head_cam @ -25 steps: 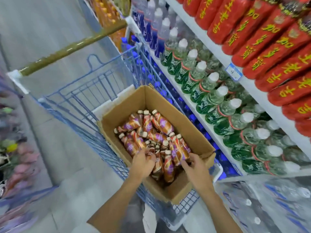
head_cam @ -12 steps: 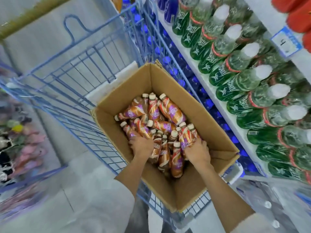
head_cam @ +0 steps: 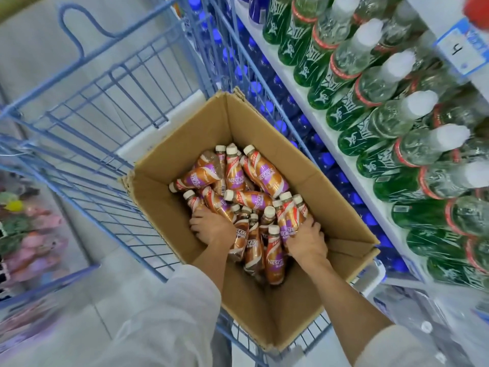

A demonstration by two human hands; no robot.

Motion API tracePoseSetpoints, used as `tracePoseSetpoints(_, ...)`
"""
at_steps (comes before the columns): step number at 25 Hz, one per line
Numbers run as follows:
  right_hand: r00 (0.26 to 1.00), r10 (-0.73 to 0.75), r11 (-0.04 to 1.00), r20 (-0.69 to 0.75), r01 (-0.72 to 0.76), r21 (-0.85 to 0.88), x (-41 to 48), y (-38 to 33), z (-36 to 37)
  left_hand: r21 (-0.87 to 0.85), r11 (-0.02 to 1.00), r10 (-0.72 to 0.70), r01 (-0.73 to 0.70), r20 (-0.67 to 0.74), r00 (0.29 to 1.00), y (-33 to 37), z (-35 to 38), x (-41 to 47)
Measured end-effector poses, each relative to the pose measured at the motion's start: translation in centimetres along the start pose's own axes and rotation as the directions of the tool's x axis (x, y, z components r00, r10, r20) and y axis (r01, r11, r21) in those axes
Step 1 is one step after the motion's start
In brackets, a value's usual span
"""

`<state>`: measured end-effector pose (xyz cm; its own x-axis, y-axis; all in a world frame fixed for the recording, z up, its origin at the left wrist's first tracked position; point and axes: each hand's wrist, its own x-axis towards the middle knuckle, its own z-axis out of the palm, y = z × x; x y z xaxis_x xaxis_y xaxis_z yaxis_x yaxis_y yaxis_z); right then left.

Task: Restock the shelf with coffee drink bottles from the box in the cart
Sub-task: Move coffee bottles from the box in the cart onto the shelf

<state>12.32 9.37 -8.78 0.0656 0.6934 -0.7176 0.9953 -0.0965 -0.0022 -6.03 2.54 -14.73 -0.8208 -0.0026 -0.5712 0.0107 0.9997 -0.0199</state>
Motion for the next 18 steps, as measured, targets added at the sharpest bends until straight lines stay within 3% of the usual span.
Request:
tracePoseSetpoints(3,0.998,0.036,0.997,0.054,-0.040,0.063,0.0,-0.2,-0.4,-0.077,0.997,-0.020,0.018,-0.029,0.999,-0.2,0.1,-0.2)
tracePoseSetpoints(6,0.979,0.018,0.946,0.203,-0.082,0.314,-1.2,0.0,-0.6,-0.099,0.995,-0.027,0.032,0.052,0.998,-0.2,-0.9,-0.8)
tracePoseSetpoints(9,0.944,-0.060,0.775,0.325,-0.161,0.611,-3.6,0.5,-0.9,-0.215,0.976,0.019,0.032,0.231,0.973,-0.4,-3.0,-1.8)
tracePoseSetpoints(12,0.924,-0.160,0.596,0.349,-0.191,0.780,-6.4,0.7,-2.0,-0.390,0.912,0.016,0.128,0.344,0.939,-0.9,-5.9,-3.7)
tracePoseSetpoints(15,0.922,-0.204,0.471,0.329,-0.202,0.859,-9.8,0.8,-3.7,-0.685,0.712,0.226,0.155,0.432,0.873,-2.8,-9.8,-8.0)
tracePoseSetpoints(18,0.949,-0.237,0.360,0.210,-0.115,0.926,-14.5,1.7,-6.5,-0.784,0.599,0.461,0.162,0.503,0.731,-4.5,-14.9,-13.5)
